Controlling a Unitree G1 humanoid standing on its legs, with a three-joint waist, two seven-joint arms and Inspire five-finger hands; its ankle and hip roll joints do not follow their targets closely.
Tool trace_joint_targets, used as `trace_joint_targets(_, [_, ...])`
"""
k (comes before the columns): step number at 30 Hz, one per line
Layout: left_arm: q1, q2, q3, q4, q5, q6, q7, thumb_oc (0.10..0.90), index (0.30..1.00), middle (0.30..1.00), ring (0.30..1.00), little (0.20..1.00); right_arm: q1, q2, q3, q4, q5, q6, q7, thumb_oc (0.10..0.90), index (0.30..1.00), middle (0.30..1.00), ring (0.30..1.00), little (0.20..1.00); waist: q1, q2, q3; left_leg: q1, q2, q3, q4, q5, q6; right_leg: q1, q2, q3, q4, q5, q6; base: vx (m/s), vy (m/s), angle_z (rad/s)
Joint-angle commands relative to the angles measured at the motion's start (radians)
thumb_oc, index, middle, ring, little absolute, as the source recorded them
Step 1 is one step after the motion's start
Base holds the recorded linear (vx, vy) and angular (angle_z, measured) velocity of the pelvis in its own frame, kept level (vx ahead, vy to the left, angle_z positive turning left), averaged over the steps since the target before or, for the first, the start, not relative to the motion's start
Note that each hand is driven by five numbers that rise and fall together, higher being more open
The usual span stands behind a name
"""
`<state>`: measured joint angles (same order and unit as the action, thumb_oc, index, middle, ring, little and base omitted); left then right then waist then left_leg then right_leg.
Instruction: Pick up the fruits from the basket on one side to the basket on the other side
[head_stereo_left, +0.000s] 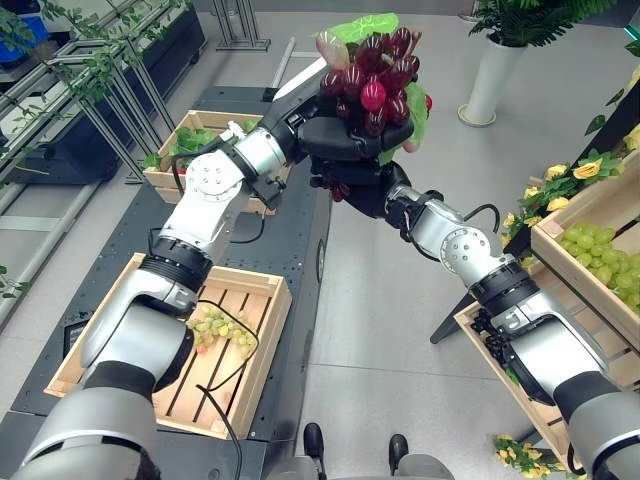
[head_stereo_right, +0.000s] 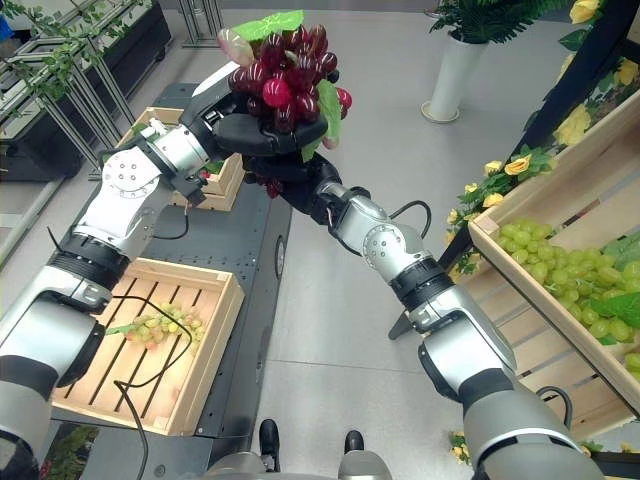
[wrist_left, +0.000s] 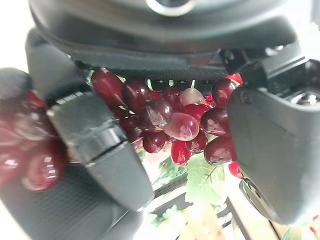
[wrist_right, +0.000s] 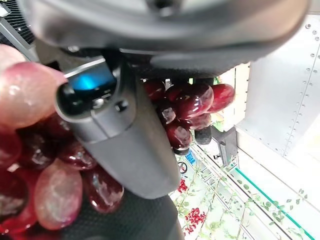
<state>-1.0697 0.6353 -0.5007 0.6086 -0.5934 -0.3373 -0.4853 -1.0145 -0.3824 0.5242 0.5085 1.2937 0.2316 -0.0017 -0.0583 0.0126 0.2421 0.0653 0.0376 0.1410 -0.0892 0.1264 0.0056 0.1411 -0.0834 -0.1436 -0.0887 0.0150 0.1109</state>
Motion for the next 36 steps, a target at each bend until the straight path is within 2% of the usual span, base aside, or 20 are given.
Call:
trace_joint_targets(1, [0.137, 0.124, 0.003, 0.121, 0.002, -0.031, 0.009, 0.8, 0.9, 0.9, 0.9, 0.9, -0.018, -0.047, -0.2, 0.012, 0.013, -0.26, 0.029, 0.4, 0.3, 0.3, 0.3, 0.3, 0.061, 0.005, -0.252, 0.053, -0.033, -0.067, 0.002, -0.177, -0.034, -0.011, 0.03, -0.047, 0.001, -0.037, -0.044, 0.0, 0.0, 0.0])
trace_joint_targets(8, [0.185, 0.189, 0.005, 0.023, 0.055, -0.049, 0.018, 0.8, 0.9, 0.9, 0.9, 0.9, 0.016, -0.074, -0.205, -0.006, -0.005, -0.245, 0.012, 0.4, 0.3, 0.3, 0.3, 0.3, 0.075, 0.008, -0.242, 0.051, -0.034, -0.075, 0.002, -0.176, -0.032, -0.01, 0.029, -0.053, 0.001, -0.038, -0.047, 0.0, 0.002, 0.0])
trace_joint_targets(10, [0.2, 0.206, 0.01, 0.013, 0.079, -0.071, 0.037, 0.8, 0.9, 0.9, 0.9, 0.9, 0.03, -0.082, -0.212, 0.0, -0.008, -0.241, 0.016, 0.4, 0.3, 0.3, 0.3, 0.3, 0.078, 0.008, -0.241, 0.05, -0.034, -0.077, 0.002, -0.178, -0.031, -0.01, 0.028, -0.056, 0.001, -0.04, -0.046, 0.01, 0.003, 0.02])
trace_joint_targets(17, [0.268, 0.252, 0.033, -0.028, 0.122, -0.09, 0.017, 0.8, 0.9, 0.9, 0.9, 0.9, 0.082, -0.108, -0.23, 0.009, -0.02, -0.237, 0.01, 0.4, 0.3, 0.3, 0.3, 0.3, 0.086, 0.005, -0.234, 0.051, -0.034, -0.076, 0.002, -0.175, -0.032, -0.008, 0.028, -0.06, 0.001, -0.038, -0.047, 0.02, -0.003, 0.02])
trace_joint_targets(24, [0.274, 0.299, 0.003, -0.115, 0.13, -0.081, -0.008, 0.8, 0.9, 0.9, 0.9, 0.9, 0.105, -0.127, -0.235, 0.026, -0.009, -0.237, 0.014, 0.4, 0.3, 0.3, 0.3, 0.3, 0.091, 0.007, -0.227, 0.052, -0.033, -0.074, 0.002, -0.172, -0.032, -0.006, 0.026, -0.065, 0.001, -0.035, -0.046, 0.0, 0.0, 0.0])
trace_joint_targets(29, [0.27, 0.304, -0.007, -0.185, 0.122, -0.069, -0.044, 0.8, 0.9, 0.9, 0.9, 0.9, 0.12, -0.126, -0.237, 0.028, -0.016, -0.247, 0.015, 0.4, 0.3, 0.3, 0.3, 0.3, 0.094, 0.009, -0.223, 0.055, -0.033, -0.079, 0.002, -0.174, -0.031, -0.001, 0.026, -0.067, 0.001, -0.036, -0.047, 0.0, 0.0, 0.0])
trace_joint_targets(36, [0.278, 0.321, -0.004, -0.238, 0.126, -0.038, -0.036, 0.8, 0.9, 0.9, 0.9, 0.9, 0.13, -0.139, -0.251, 0.035, -0.023, -0.256, 0.017, 0.4, 0.3, 0.3, 0.3, 0.3, 0.1, 0.011, -0.221, 0.059, -0.035, -0.083, 0.002, -0.176, -0.031, 0.006, 0.026, -0.068, 0.001, -0.038, -0.047, 0.0, -0.002, 0.01])
